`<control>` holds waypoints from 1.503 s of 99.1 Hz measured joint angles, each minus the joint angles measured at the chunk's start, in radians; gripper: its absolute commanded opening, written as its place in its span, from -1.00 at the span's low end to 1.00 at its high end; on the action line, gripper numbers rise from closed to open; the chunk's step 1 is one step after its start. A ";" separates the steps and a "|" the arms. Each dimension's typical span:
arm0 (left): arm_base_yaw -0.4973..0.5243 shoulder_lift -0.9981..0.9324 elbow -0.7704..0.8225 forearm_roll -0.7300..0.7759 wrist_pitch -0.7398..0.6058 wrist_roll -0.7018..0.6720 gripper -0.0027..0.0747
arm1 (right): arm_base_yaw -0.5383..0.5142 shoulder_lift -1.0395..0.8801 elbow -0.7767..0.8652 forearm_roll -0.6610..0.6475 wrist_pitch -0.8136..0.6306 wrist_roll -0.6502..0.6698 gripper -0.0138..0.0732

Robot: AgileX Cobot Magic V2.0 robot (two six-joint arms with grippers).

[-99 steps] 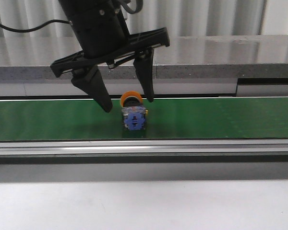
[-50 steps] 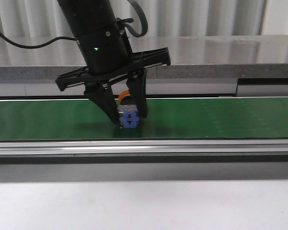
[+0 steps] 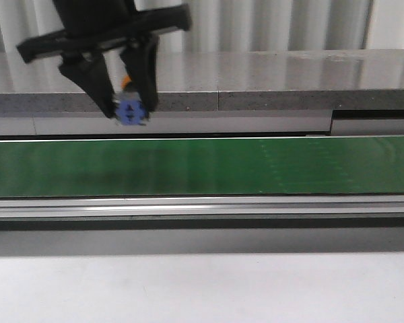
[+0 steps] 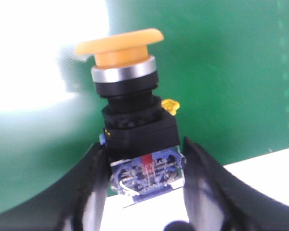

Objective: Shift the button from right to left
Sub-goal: 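Lift the button off the belt with the left gripper toward the blue tray, then lower the button into the blue tray and open the left gripper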

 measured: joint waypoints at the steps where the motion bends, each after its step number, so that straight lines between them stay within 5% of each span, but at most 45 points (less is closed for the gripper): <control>1: 0.004 -0.004 0.000 0.005 0.001 0.002 -0.72 | 0.000 0.000 0.000 0.000 0.000 0.000 -0.83; 95: 0.840 -0.164 0.022 0.062 0.165 0.539 -0.72 | 0.000 0.000 0.000 0.000 0.000 0.000 -0.83; 119: 0.897 -0.053 0.043 0.044 0.121 0.715 -0.71 | 0.000 0.000 0.000 0.000 0.000 0.000 -0.83; 149: 0.899 0.106 0.043 0.093 0.059 0.745 -0.71 | 0.000 0.000 0.000 0.000 0.000 0.000 -0.83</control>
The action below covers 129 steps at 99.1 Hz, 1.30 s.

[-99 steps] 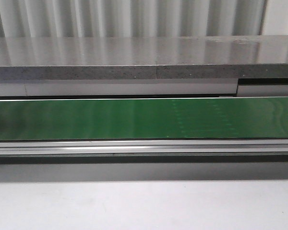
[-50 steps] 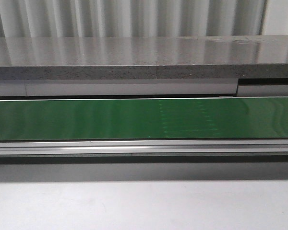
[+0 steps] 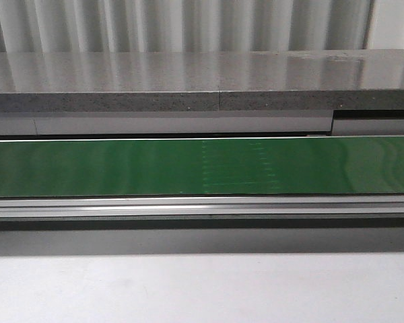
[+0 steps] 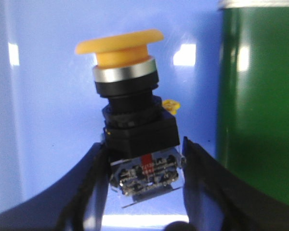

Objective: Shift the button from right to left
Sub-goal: 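Lower the button into the blue tray and open the left gripper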

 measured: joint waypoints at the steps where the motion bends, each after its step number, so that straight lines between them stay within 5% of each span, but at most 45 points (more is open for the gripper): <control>1: 0.000 0.004 0.000 0.002 0.000 0.000 -0.71 | 0.000 0.000 0.000 0.000 0.000 0.000 -0.83; 29: 0.000 0.108 0.000 0.012 -0.026 0.004 -0.69 | 0.000 0.000 0.000 0.000 0.000 0.000 -0.83; 58: 0.000 0.125 0.000 0.012 -0.042 0.004 0.10 | 0.000 0.000 0.000 0.000 0.000 0.000 -0.83; 83: 0.000 0.125 0.000 0.031 -0.044 0.004 0.15 | 0.000 0.000 0.000 0.000 0.000 0.000 -0.83; 99: 0.000 0.102 0.000 0.031 -0.049 -0.033 -0.05 | 0.000 0.000 0.000 0.000 0.000 0.000 -0.83; 121: -0.002 -0.043 0.000 -0.005 -0.109 -0.049 -0.93 | 0.000 0.000 0.000 0.000 0.000 0.000 -0.83; 129: -0.009 -0.106 0.009 -0.043 -0.130 -0.049 -0.98 | 0.000 0.000 0.000 0.000 0.000 0.000 -0.83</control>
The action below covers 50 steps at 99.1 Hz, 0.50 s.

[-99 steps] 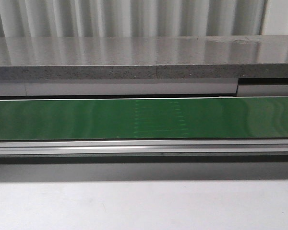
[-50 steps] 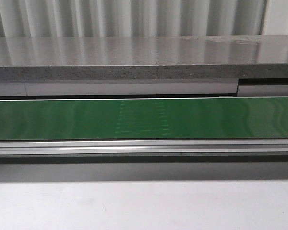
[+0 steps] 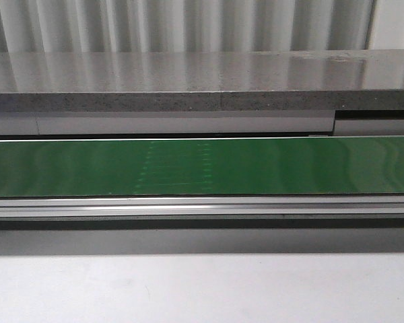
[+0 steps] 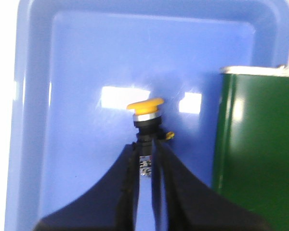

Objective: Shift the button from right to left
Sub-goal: 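Lower the button into the blue tray and open the left gripper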

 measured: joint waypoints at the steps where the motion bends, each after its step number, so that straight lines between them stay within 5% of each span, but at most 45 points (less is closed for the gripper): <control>1: 0.000 -0.012 0.004 -0.006 -0.002 0.000 -0.98 | 0.000 0.000 0.000 0.000 0.000 0.000 -0.83; 50: -0.222 -0.455 0.344 -0.093 -0.255 -0.083 -0.98 | 0.000 0.000 0.000 0.000 -0.002 0.000 -0.83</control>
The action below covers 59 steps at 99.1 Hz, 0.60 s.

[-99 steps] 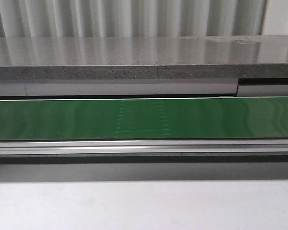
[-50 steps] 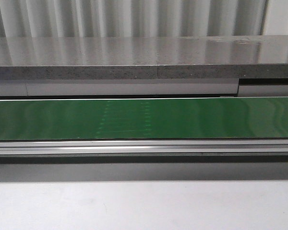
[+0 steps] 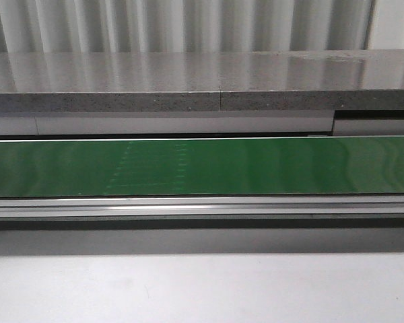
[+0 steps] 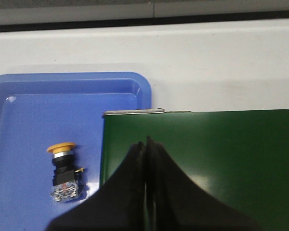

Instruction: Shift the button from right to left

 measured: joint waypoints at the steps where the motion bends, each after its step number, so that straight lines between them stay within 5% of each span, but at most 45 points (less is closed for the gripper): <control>1: -0.008 -0.005 0.005 0.000 -0.003 -0.002 -0.98 | 0.000 0.000 0.000 0.000 0.000 0.000 -0.83; 59: -0.137 -0.444 0.340 -0.098 -0.184 -0.020 -0.98 | 0.000 0.000 0.000 0.000 0.000 0.000 -0.83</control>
